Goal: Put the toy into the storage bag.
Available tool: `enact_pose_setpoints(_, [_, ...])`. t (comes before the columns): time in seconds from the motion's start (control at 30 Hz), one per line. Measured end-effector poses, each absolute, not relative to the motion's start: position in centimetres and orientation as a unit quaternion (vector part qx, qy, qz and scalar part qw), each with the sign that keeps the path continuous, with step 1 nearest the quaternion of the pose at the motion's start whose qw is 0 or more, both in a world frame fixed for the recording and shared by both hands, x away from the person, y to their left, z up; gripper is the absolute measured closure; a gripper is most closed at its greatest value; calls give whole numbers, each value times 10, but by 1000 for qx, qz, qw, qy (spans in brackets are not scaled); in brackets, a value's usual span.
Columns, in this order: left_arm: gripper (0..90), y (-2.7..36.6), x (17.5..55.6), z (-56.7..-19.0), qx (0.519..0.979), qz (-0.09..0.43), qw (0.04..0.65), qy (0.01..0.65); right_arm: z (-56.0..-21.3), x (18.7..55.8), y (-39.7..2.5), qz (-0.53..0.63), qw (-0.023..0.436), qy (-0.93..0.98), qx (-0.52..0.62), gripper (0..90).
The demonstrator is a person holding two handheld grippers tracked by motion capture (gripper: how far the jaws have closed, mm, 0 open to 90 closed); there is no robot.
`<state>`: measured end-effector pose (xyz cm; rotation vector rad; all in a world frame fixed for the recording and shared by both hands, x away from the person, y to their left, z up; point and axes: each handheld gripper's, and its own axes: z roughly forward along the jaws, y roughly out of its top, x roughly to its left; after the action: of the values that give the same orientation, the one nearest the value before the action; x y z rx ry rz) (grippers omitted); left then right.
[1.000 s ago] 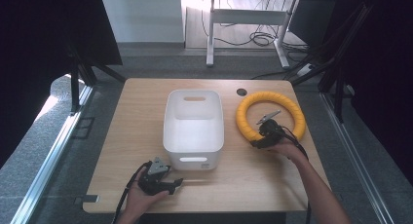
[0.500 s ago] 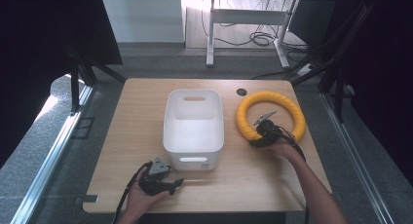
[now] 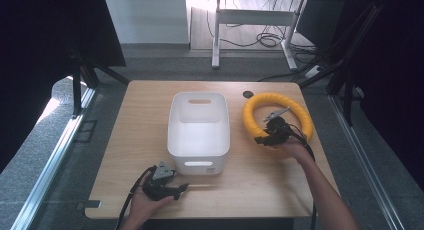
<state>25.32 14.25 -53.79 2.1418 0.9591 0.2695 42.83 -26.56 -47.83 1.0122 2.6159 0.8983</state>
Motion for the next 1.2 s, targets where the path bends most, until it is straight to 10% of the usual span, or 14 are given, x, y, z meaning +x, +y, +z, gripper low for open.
enact_pose_setpoints(1.2, [295,142,253,-539,840,106,378,375,-395,386,-291,539,49,778,320,517])
